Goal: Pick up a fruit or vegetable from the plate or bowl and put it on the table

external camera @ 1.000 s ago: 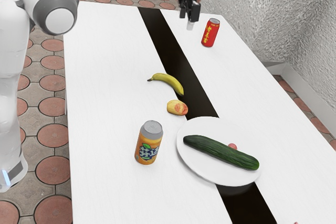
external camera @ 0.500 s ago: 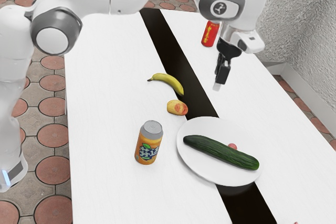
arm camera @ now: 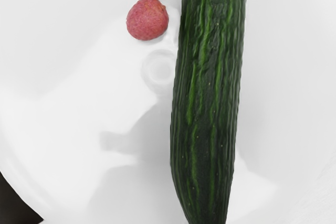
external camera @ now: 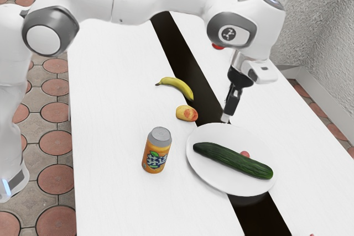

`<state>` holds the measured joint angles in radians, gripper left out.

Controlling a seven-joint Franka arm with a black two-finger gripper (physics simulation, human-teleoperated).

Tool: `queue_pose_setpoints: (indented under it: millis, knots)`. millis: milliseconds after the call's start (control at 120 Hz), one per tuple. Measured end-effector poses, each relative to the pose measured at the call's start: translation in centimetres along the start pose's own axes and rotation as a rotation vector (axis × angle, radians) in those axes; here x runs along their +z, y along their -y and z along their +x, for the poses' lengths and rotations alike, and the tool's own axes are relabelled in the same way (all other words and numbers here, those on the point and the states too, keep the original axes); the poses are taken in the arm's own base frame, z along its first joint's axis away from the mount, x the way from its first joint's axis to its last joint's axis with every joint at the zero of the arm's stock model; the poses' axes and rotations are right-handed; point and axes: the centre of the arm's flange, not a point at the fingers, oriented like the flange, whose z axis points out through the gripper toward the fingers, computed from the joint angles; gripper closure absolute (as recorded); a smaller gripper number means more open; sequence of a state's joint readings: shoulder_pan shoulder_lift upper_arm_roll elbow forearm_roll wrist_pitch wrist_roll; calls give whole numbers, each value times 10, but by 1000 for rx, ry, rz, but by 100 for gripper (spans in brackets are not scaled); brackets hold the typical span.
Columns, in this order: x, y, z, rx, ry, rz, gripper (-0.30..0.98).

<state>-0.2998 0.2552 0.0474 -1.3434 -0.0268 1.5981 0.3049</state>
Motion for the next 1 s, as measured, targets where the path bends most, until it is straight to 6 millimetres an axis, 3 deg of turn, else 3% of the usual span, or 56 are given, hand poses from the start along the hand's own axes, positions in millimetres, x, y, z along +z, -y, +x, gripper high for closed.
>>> queue_pose_setpoints:
  millis: [142,308,592,1000]
  knots:
    - [-11,-23,9,36,-46,3,2]
    - [5,-39,5,56,-41,-20,2]
    - [43,-35,3,30,-31,-27,2]
    - [72,-27,10,3,-33,-29,2]
